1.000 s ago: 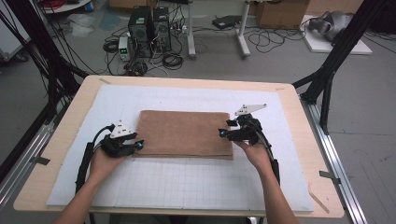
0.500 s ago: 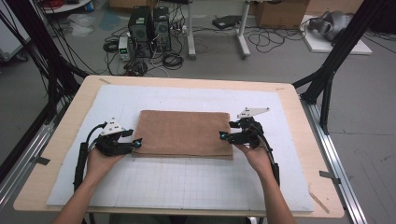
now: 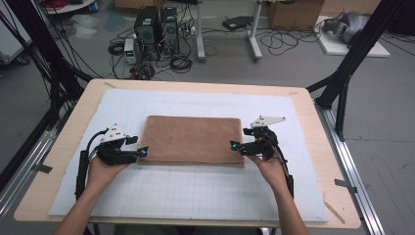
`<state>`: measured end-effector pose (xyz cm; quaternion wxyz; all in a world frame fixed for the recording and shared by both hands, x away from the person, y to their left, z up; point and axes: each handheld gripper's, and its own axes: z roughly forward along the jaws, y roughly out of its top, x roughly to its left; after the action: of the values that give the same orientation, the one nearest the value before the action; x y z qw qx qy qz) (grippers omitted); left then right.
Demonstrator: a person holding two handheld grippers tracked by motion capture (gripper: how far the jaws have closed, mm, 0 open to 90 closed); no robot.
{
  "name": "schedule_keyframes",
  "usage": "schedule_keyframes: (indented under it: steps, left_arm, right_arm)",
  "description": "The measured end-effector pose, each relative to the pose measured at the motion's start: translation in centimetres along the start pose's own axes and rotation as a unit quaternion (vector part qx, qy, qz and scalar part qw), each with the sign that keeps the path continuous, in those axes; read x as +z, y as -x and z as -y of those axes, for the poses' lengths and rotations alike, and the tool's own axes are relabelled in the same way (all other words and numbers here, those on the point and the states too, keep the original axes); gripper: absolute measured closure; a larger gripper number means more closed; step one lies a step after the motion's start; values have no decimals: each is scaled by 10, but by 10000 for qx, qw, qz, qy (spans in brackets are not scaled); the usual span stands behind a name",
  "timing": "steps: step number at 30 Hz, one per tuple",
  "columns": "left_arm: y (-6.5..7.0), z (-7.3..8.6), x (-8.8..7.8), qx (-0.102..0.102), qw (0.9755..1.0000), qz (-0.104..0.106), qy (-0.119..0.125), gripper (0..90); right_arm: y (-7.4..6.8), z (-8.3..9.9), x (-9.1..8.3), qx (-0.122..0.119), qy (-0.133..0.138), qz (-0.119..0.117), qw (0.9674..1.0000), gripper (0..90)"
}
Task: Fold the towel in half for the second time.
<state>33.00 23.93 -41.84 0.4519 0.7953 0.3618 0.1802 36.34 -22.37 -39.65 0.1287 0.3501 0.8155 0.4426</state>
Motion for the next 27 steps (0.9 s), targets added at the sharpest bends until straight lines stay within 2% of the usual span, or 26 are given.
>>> schedule_keyframes:
  steps: [9, 21, 27]
  left_arm:
    - [2, 0, -7, 76, 10000, 20, -42, 370]
    - [3, 8, -22, 24, 10000, -8, 51, 351]
    - [5, 10, -27, 24, 10000, 6, 54, 307]
  right_arm:
    - [-3, 3, -6, 3, 72, -16, 10000, 188]
    - [-11, 11, -17, -23, 152, 16, 9999, 122]
    - [-13, 17, -25, 3, 241, 11, 9997, 115]
